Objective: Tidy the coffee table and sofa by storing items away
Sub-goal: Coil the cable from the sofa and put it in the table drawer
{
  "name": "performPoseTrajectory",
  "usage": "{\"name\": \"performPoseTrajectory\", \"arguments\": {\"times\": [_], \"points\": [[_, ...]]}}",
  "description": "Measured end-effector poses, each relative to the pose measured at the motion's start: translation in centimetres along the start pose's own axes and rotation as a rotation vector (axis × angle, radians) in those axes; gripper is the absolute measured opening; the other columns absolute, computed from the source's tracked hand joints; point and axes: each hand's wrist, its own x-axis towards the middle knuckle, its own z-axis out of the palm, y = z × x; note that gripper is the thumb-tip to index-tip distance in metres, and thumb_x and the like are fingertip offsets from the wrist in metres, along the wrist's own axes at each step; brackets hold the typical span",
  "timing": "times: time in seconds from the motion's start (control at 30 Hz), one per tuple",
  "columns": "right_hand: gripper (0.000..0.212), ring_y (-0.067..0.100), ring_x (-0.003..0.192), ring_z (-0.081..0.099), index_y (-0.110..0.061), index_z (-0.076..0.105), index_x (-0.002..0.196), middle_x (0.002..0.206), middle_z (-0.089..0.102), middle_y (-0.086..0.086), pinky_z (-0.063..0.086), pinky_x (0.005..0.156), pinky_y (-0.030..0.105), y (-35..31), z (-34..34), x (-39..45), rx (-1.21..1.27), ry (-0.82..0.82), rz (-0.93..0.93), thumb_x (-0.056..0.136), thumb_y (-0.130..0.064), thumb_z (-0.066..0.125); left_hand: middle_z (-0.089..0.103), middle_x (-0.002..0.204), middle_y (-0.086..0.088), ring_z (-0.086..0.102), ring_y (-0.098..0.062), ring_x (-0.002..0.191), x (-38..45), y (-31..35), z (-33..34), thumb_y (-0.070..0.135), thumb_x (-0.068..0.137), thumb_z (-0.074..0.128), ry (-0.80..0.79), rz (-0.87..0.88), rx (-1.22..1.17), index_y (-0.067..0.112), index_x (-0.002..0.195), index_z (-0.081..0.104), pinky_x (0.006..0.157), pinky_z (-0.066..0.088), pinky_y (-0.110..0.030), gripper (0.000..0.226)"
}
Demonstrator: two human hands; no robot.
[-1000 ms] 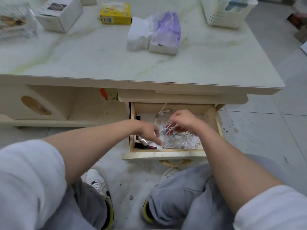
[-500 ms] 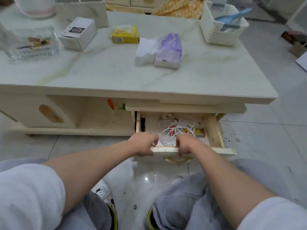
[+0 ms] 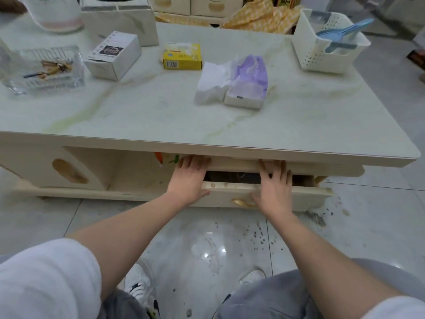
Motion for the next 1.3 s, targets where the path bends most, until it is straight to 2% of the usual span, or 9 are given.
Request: {"name": "performPoseTrajectory", "arguments": {"times": [0.23,0.5,0.63,0.77,0.83,0.93,1.1,1.2,1.3], "points": [[0.069,0.044,0.110,0.049,-0.023,0.056,0.130,0.127,0.049,0.024,0.043,0.096,0.051,-0.4,3.0,2.0,0.129,0.143,0.091,0.068,-0.036,0.085,0.060,0.126,-0.009,0.054,-0.038,0.113,1.8,-0.4,1.2,0.048,0.063,0.085,0.120,-0.049,0.026,0.023,0.134,0.054,0.095,0.041,-0.046,0.081],[0.049,0.041,0.093,0.052,-0.011,0.051,0.116,0.103,0.053,0.026,0.045,0.087,0.050,-2.0,3.9,4.3,0.003,0.202,0.186,0.077,-0.027,0.077,0.065,0.113,-0.011,0.057,-0.040,0.104,2.8,-0.1,2.6,0.009,0.055,0.084,0.187,-0.117,0.081,0.021,0.121,0.063,0.092,0.042,-0.048,0.070],[0.064,0.042,0.103,0.050,-0.005,0.048,0.126,0.114,0.052,0.028,0.041,0.099,0.051,-2.3,2.3,4.2,-0.029,-0.006,0.121,0.077,-0.034,0.076,0.061,0.126,-0.013,0.057,-0.038,0.113,3.1,0.9,-0.2,0.002,0.073,0.066,0.020,-0.146,0.043,0.019,0.133,0.054,0.094,0.043,-0.043,0.064],[0.093,0.039,0.131,0.044,-0.005,0.035,0.148,0.147,0.041,0.023,0.040,0.107,0.040,-2.0,-4.9,4.2,0.057,-0.526,-0.010,0.082,-0.066,0.061,0.066,0.113,-0.008,0.060,-0.028,0.093,3.2,2.3,-6.2,0.024,0.089,0.054,-0.405,-0.082,0.032,0.012,0.105,0.060,0.072,0.048,-0.034,0.021],[0.074,0.031,0.128,0.052,-0.007,0.046,0.143,0.144,0.051,0.016,0.044,0.103,0.034,-1.8,-8.8,3.9,0.160,-0.727,-0.092,0.089,-0.056,0.060,0.063,0.129,-0.006,0.059,-0.027,0.111,2.2,2.7,-8.8,0.035,0.091,0.054,-0.540,-0.022,-0.045,0.013,0.121,0.061,0.086,0.051,-0.038,0.038],[0.036,0.023,0.089,0.069,-0.003,0.064,0.114,0.103,0.075,0.014,0.052,0.077,0.033,-1.9,-12.6,2.8,0.574,-0.862,-0.101,0.097,-0.035,0.058,0.061,0.135,0.001,0.056,-0.023,0.123,-0.9,2.4,-12.4,0.043,0.092,0.054,-0.411,0.044,-0.207,0.026,0.132,0.058,0.099,0.047,-0.037,0.044],[0.027,0.029,0.077,0.071,-0.003,0.068,0.090,0.069,0.072,0.010,0.057,0.077,0.039,-3.0,-18.3,3.6,0.903,-0.344,-0.095,0.093,-0.030,0.062,0.071,0.114,0.006,0.065,-0.015,0.105,-3.4,-2.3,-17.7,0.042,0.089,0.058,-0.172,-0.029,-0.354,0.028,0.116,0.066,0.094,0.052,-0.036,0.031],[0.027,0.024,0.091,0.065,-0.014,0.068,0.096,0.097,0.072,0.006,0.047,0.076,0.031,-4.5,-19.8,6.5,0.813,0.014,-0.076,0.087,-0.039,0.065,0.069,0.112,0.005,0.064,-0.016,0.103,-2.3,-6.6,-20.8,0.039,0.089,0.059,-0.030,-0.147,-0.363,0.029,0.113,0.066,0.092,0.052,-0.037,0.028],[0.056,0.030,0.129,0.046,-0.027,0.058,0.126,0.138,0.047,0.013,0.039,0.103,0.036,-5.8,-19.6,10.2,0.719,0.106,-0.035,0.079,-0.057,0.066,0.067,0.113,0.002,0.063,-0.017,0.103,0.5,-9.7,-22.3,0.039,0.091,0.060,0.019,-0.235,-0.467,0.025,0.118,0.065,0.092,0.052,-0.036,0.031]]}}
